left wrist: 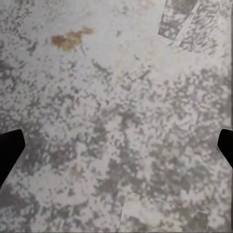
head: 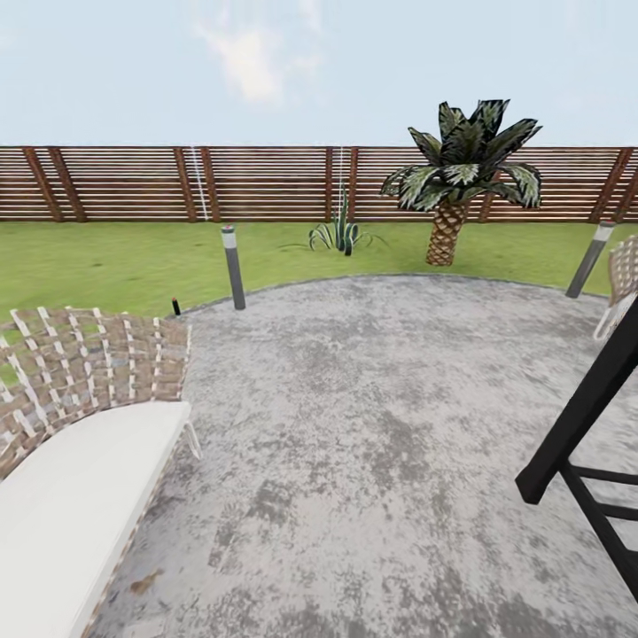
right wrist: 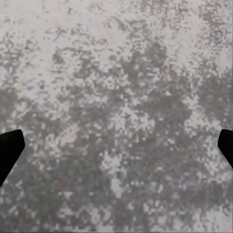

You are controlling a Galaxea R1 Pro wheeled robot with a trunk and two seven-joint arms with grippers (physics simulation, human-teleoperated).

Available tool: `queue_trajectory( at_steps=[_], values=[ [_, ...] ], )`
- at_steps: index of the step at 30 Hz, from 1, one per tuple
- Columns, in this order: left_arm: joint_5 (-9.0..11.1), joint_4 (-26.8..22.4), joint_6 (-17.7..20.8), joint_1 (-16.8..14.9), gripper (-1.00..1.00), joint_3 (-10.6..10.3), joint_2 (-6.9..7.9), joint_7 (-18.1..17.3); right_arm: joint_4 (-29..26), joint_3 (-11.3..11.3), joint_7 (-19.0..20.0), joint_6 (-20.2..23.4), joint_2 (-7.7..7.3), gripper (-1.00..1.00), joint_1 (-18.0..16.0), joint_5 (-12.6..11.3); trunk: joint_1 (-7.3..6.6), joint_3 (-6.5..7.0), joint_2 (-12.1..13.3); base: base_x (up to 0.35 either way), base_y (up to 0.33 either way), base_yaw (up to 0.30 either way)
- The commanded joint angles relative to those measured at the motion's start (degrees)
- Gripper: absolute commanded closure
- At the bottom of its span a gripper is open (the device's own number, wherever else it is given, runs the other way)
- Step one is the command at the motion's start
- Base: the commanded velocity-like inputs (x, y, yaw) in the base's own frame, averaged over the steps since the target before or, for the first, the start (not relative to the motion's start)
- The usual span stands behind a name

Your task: In the garden, pick up the pesticide atomizer on the floor and spray pesticide onto both trees until each tree trunk is fully covered.

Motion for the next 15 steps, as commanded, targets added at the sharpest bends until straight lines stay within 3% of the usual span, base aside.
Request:
queue_trajectory(
  at_steps=[1, 15],
  values=[
    [0.08, 0.06, -0.20, -0.03, -1.00, -0.06, 0.00, 0.14, 0.03, 0.00, -0.14, -0.16, 0.00, -1.00, -0.03, 0.07, 0.03, -0.05, -0.02, 0.340, 0.000, 0.000],
    [0.08, 0.06, -0.20, -0.03, -1.00, -0.06, 0.00, 0.14, 0.03, 0.00, -0.14, -0.16, 0.00, -1.00, -0.03, 0.07, 0.03, -0.05, -0.02, 0.340, 0.000, 0.000]
  ],
)
